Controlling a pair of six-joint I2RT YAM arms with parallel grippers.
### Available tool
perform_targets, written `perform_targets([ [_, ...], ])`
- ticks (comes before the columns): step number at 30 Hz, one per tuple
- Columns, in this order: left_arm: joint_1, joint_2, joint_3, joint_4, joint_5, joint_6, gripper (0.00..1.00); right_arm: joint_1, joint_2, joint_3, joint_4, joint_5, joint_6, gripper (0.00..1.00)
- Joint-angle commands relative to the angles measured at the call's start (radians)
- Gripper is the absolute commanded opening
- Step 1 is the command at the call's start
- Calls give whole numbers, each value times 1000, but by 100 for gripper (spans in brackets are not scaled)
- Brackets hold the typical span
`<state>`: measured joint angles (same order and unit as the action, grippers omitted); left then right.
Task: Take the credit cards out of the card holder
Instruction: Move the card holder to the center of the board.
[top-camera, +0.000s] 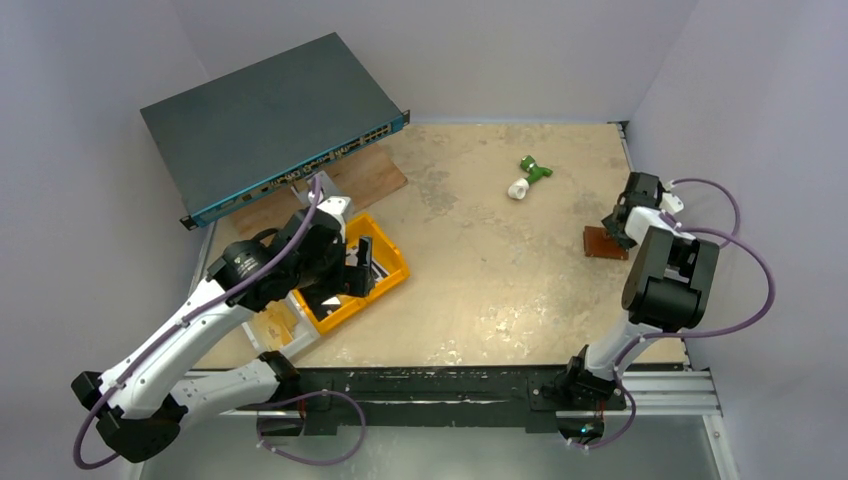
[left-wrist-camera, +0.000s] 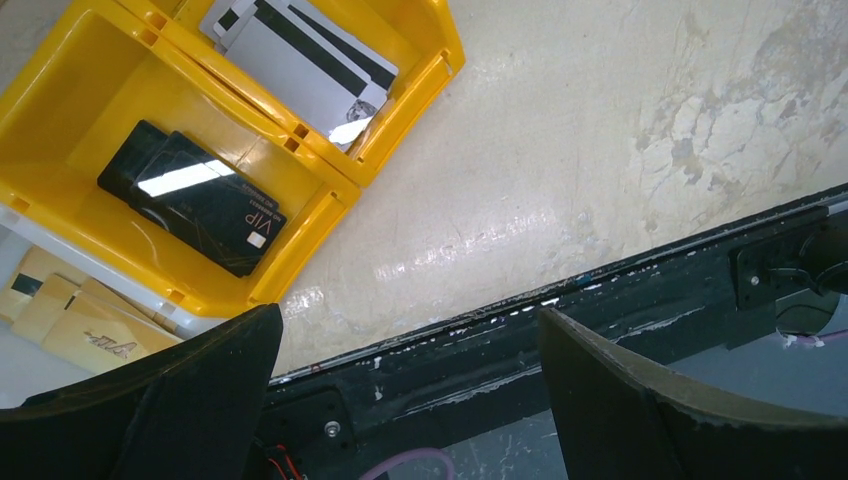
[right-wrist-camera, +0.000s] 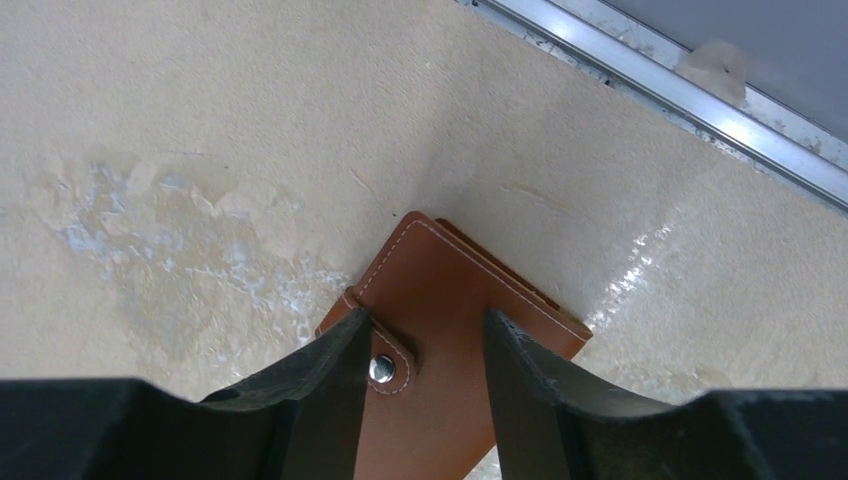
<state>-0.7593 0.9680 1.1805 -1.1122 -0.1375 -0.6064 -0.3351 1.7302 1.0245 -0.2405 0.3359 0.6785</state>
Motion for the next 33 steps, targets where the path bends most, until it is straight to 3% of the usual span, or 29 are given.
perform_targets([
  [1,6,12,50,-2,8,-14,100,-2,24,42,8,-14,-16,41],
  [13,6,21,21,25,23,-29,100,89,4,-38,-2,-112,-33,41],
  [26,6,-3,-45,70,27,-61,100,386,-158,-210,-46,-183,-12,41],
  [33,5,-12,-99,107,37,-87,100,621,-315,-344,-62,-235,149,40],
])
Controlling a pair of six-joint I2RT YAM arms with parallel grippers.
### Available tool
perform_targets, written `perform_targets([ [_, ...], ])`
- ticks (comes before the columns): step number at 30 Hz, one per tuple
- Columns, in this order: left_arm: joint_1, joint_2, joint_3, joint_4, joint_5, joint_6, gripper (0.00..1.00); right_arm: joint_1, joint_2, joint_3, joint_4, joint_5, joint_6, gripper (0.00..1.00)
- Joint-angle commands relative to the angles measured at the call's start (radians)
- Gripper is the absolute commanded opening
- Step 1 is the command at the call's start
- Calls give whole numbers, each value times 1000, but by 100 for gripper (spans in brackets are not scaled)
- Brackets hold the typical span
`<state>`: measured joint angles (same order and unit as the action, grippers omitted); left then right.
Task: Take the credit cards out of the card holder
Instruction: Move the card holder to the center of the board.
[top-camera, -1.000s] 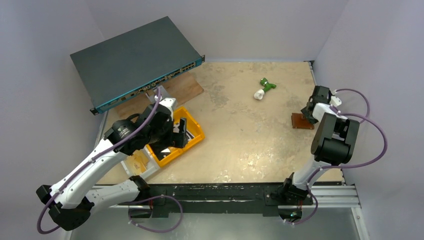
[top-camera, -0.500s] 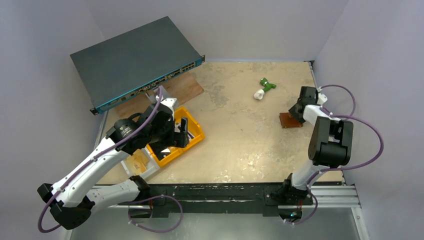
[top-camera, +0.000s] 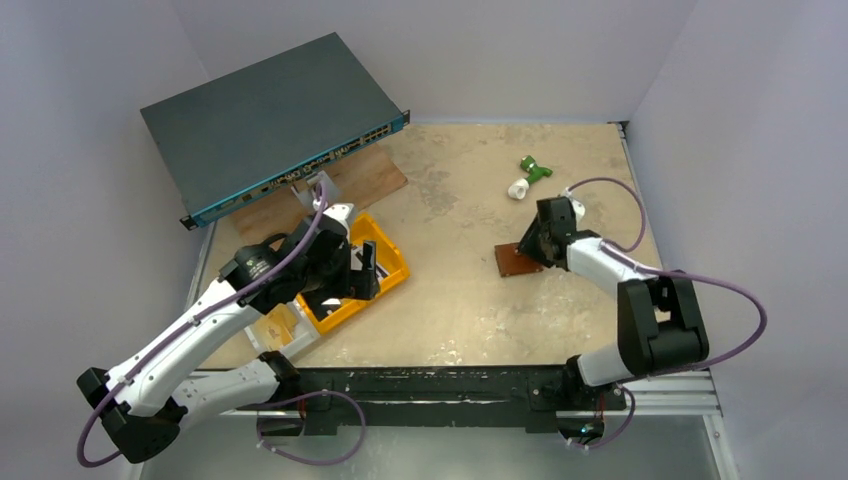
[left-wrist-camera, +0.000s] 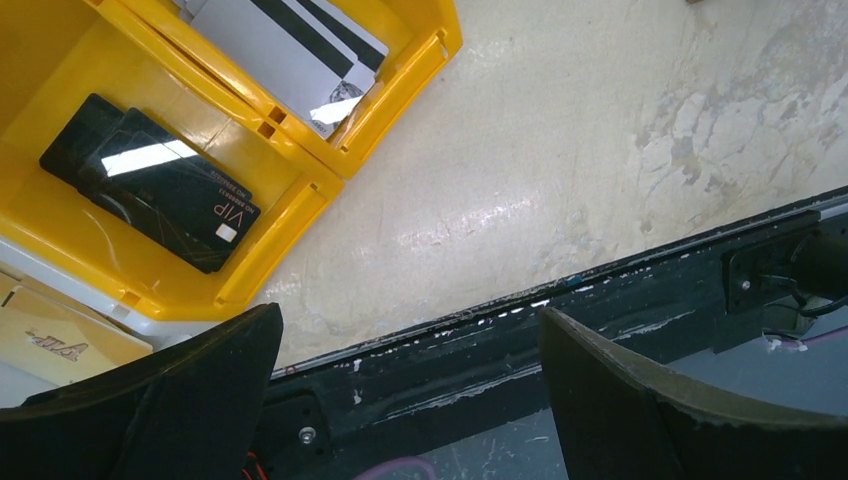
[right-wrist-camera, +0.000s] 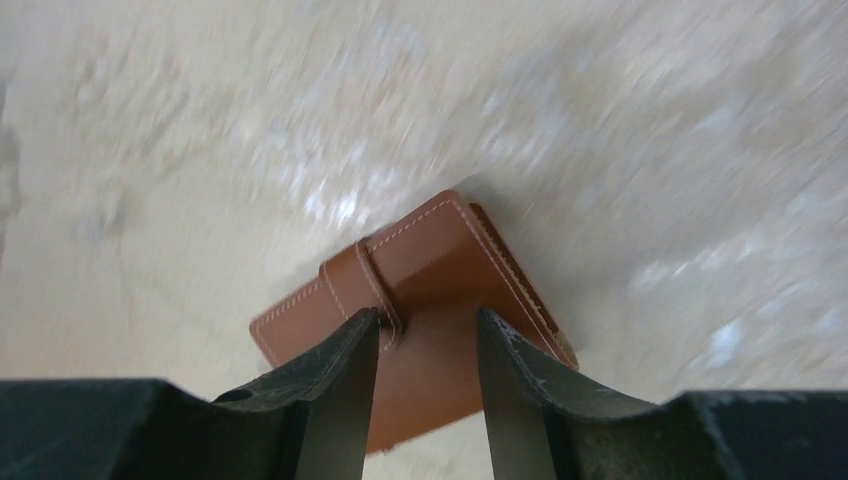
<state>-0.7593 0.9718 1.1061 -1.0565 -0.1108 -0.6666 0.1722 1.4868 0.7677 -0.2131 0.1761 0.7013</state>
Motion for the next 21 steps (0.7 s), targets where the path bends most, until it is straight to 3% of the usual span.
perform_targets([
  [1,6,-16,-31,55,10,-30,100,163,-117,-110,-85,-76,170,40],
  [5,5,-22,-56,67,10,-44,100,398,-231,-160,-71,-68,366,40],
  [8,6,-28,-75,73,4,-52,100,555,-239,-107,-114,-29,408,42],
  [16,6,-47,-102,77,8,-76,100,564,-163,139,-346,253,149,40],
  [21,6,-47,-103,77,0,-82,100,564,-45,215,-361,327,20,33],
])
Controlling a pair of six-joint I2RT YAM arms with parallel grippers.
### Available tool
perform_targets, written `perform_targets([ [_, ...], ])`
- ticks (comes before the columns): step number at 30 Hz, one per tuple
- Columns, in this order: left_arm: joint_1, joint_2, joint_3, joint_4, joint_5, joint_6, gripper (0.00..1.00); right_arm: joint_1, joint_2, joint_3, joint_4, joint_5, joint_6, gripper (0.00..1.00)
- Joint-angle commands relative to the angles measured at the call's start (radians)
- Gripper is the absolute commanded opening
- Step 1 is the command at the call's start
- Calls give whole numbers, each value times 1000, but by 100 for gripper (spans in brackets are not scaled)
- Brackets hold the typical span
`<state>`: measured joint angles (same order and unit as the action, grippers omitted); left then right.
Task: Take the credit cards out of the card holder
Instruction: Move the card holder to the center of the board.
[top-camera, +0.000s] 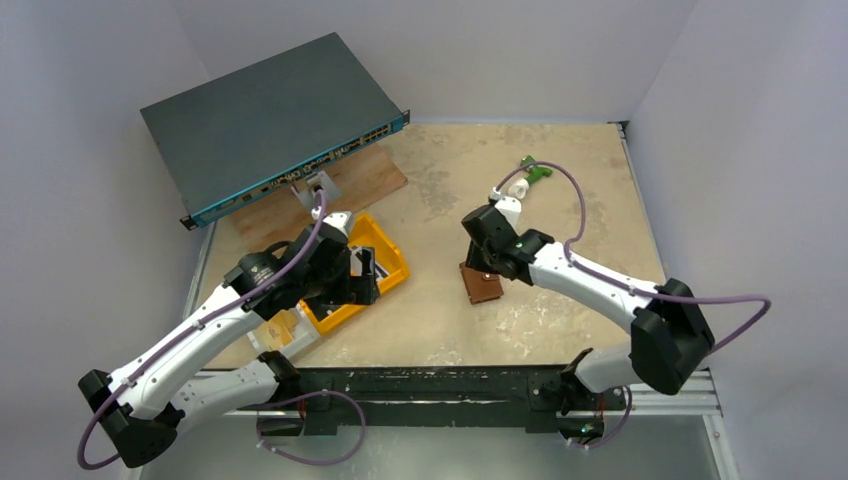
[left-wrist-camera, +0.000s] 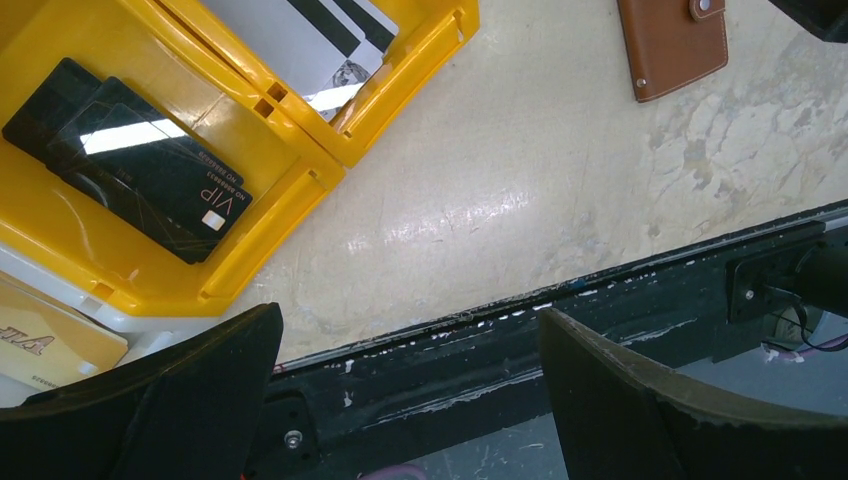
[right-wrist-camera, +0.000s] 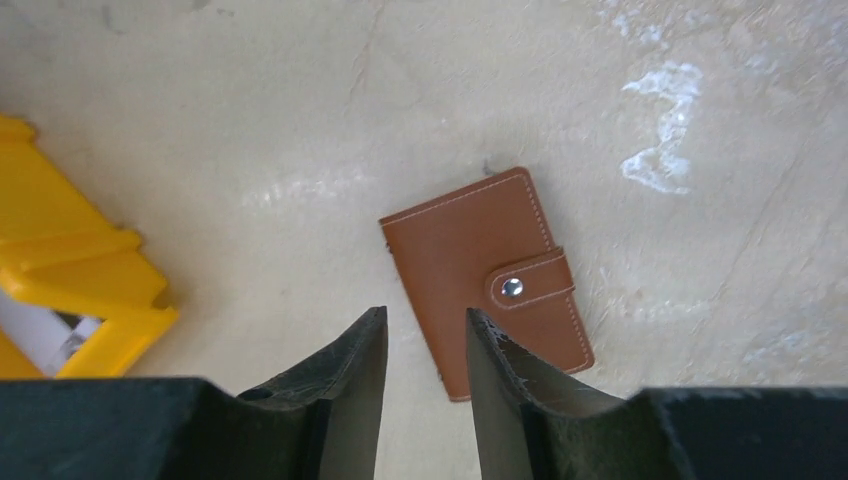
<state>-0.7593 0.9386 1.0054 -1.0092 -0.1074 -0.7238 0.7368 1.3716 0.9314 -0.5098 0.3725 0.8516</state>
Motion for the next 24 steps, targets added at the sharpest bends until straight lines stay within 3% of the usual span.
perform_targets([
  [1,6,-13,-2,30,-3,-27,100,-2,85,56,-66,141,-142,32],
  [11,6,-7,-7,37,-3,-35,100,-1,169,47,-42,187,-191,30],
  [24,6,1,-32,61,14,-49,100,7,222,26,15,126,-203,33],
])
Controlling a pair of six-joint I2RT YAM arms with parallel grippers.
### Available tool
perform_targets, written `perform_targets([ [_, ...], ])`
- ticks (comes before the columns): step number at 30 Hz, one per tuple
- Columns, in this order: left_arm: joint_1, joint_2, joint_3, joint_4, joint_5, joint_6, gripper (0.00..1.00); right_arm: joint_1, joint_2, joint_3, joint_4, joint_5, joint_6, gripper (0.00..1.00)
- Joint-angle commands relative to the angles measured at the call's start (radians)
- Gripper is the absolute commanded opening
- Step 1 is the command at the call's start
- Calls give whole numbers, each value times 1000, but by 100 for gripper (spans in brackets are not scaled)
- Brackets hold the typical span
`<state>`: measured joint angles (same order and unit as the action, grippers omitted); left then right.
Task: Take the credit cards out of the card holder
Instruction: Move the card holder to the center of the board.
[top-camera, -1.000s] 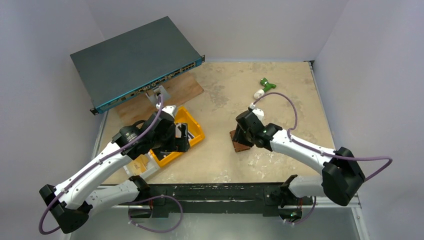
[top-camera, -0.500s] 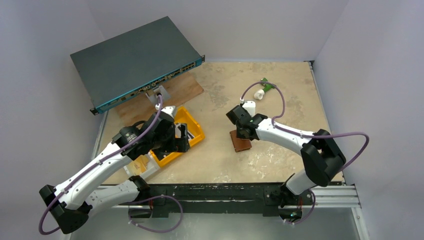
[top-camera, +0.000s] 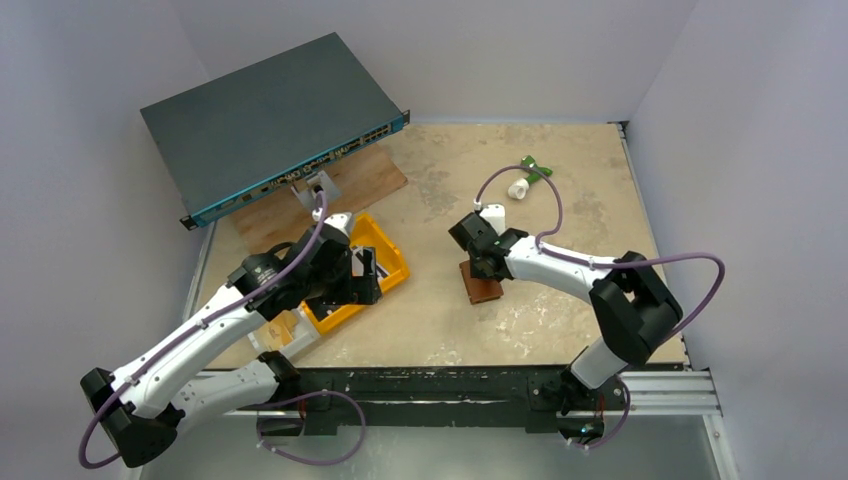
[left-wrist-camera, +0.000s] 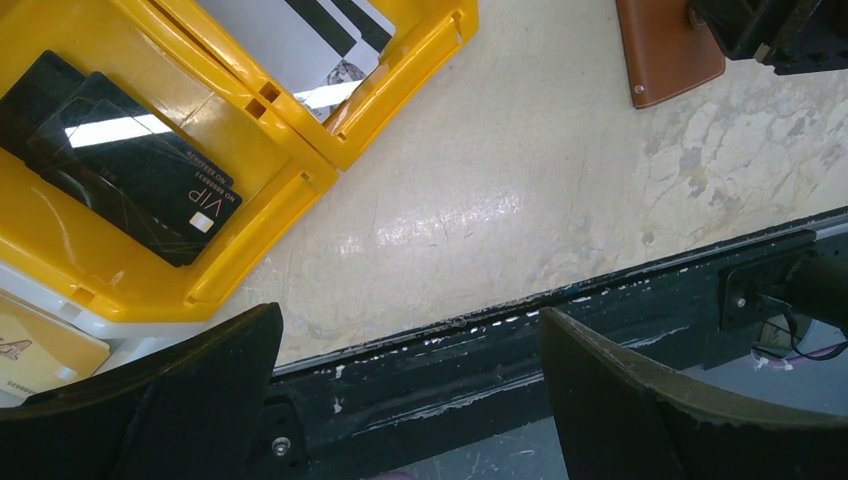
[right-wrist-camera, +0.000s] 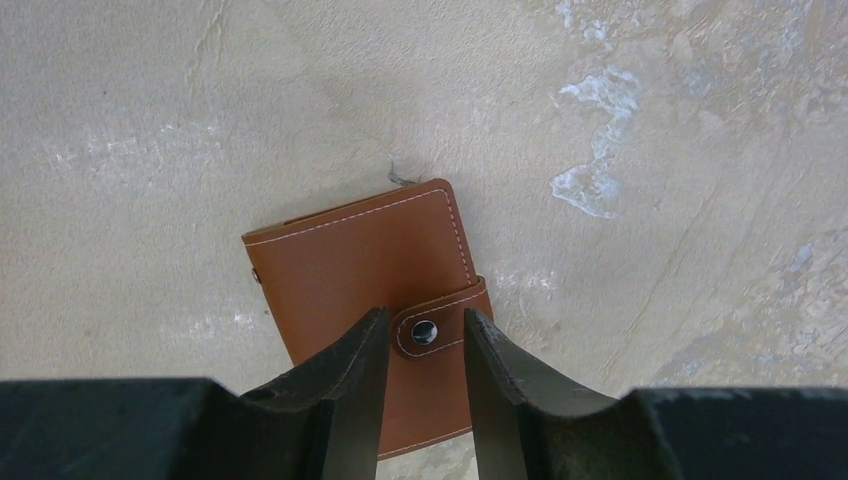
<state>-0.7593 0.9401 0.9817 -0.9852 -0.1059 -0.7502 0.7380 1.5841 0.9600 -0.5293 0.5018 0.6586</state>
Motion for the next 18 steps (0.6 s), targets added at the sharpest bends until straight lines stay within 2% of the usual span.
perform_targets([
  [1,6,1,-10,37,13,-23,100,6,16,-6,35,-6,-9,33],
  [5,5,4,-12,39,15,-23,100,6,39,-24,34,-4,2,32],
  [9,5,5,-17,45,17,-23,100,6,42,-58,13,-8,41,27],
  [15,5,17,-40,90,48,-29,100,6,1,-108,41,-67,55,1],
  [18,6,32,-57,126,81,-35,100,6,-56,-140,89,-190,47,0],
])
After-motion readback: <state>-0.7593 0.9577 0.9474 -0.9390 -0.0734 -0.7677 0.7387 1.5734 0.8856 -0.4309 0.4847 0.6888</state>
